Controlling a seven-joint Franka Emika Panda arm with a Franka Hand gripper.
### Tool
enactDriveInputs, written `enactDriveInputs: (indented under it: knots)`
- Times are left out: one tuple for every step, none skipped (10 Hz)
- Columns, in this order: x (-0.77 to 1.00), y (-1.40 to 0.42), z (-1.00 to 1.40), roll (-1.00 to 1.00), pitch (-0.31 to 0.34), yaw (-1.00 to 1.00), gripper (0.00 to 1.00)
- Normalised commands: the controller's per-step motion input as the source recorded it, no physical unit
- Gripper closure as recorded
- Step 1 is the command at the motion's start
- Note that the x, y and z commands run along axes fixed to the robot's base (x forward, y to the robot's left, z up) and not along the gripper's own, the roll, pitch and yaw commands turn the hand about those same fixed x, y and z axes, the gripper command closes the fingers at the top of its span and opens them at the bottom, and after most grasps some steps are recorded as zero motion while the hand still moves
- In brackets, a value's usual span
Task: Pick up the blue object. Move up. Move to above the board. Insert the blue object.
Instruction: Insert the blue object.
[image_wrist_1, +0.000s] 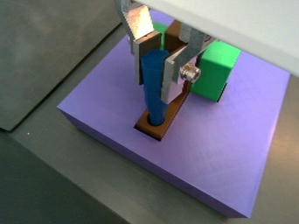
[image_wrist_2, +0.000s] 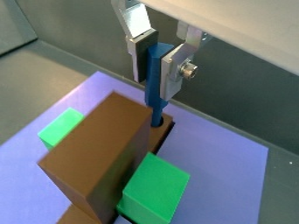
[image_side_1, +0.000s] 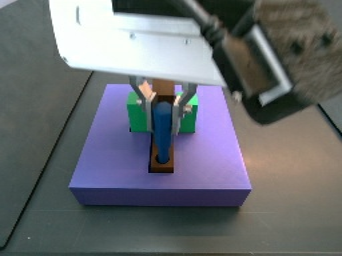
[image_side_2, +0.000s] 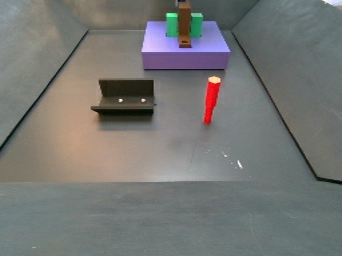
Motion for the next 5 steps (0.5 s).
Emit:
enactDriveInputs:
  knots:
    - [0.0, 0.0, -0.35, 0.19, -0.006, 0.0, 1.0]
    - [-0.01, 0.0, -0.35, 0.23, 0.0, 0.0, 1.0]
    - [0.0, 0.0, -0.28, 0.32, 0.0, 0.0, 1.0]
    - [0.0, -0.05, -0.26, 0.35, 0.0, 0.0, 1.0]
    - [0.06, -0.19, -0.25, 0.32, 0.0, 0.0, 1.0]
